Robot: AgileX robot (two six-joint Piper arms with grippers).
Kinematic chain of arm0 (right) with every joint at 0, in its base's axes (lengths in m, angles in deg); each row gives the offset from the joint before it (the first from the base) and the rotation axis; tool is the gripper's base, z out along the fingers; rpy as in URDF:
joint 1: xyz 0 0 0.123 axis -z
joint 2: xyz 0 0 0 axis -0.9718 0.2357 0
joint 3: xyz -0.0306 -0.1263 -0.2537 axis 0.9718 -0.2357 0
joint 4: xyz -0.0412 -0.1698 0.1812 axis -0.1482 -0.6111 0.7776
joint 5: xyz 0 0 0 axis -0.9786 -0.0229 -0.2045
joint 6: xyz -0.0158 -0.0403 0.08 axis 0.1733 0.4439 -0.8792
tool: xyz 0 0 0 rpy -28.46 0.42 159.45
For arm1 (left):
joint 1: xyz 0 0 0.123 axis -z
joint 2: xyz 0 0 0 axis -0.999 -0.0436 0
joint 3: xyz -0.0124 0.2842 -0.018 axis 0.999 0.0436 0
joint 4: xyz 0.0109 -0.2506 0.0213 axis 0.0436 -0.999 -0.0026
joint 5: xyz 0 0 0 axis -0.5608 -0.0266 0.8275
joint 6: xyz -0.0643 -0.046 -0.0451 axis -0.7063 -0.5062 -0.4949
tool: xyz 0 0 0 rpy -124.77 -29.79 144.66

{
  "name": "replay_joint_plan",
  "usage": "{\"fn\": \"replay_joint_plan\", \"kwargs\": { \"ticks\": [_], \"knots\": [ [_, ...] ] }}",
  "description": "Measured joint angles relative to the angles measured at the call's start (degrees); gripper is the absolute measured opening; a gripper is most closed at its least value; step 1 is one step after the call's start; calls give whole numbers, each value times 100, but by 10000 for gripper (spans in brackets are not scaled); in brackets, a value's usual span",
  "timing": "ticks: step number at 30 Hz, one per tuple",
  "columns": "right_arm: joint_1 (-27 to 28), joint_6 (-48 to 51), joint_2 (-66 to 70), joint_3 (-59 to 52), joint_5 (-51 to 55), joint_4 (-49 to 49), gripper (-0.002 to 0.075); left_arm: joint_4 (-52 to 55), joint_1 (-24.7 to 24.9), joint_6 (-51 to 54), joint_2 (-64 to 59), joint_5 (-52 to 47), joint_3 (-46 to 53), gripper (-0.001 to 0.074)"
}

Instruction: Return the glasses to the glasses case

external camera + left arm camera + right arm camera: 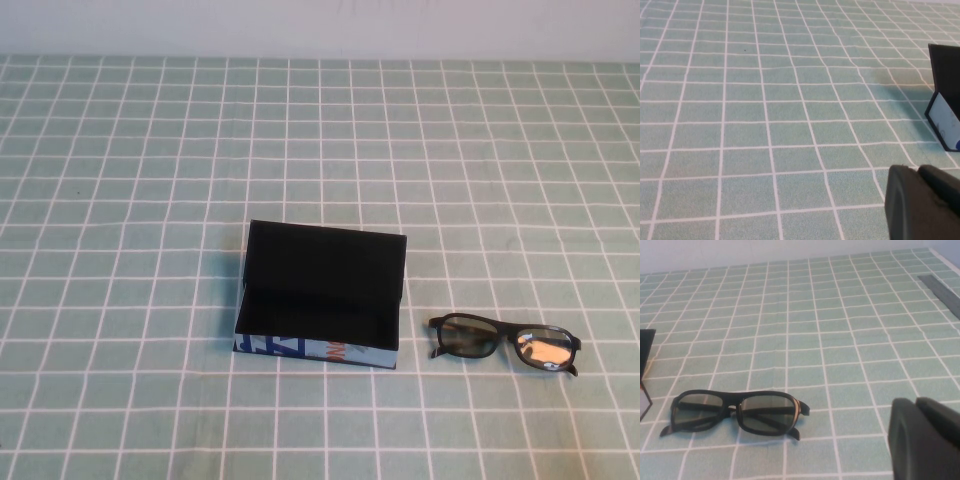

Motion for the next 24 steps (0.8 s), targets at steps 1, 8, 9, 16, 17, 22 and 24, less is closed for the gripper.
{"fn": "replay_joint_plan", "kwargs": {
  "ticks": [1, 8, 9, 16, 17, 22, 24],
  "knots": [
    [0, 0, 0, 0, -7, 0, -11, 0, 0, 0, 0, 0, 0, 1],
    [0, 0, 0, 0, -70, 11, -11, 0, 0, 0, 0, 0, 0, 1],
    [0, 0, 0, 0, -149, 11, -11, 0, 0, 0, 0, 0, 0, 1],
    [0, 0, 0, 0, -1855, 22, -11, 19, 0, 0, 0, 0, 0, 1],
    [0, 0, 0, 0, -2141, 33, -11, 63, 0, 0, 0, 0, 0, 1],
    [0, 0, 0, 0, -2974, 46, -11, 163, 0, 0, 0, 0, 0, 1],
    [0, 0, 0, 0, -3182, 46, -11, 187, 0, 0, 0, 0, 0, 1]
  ]
}}
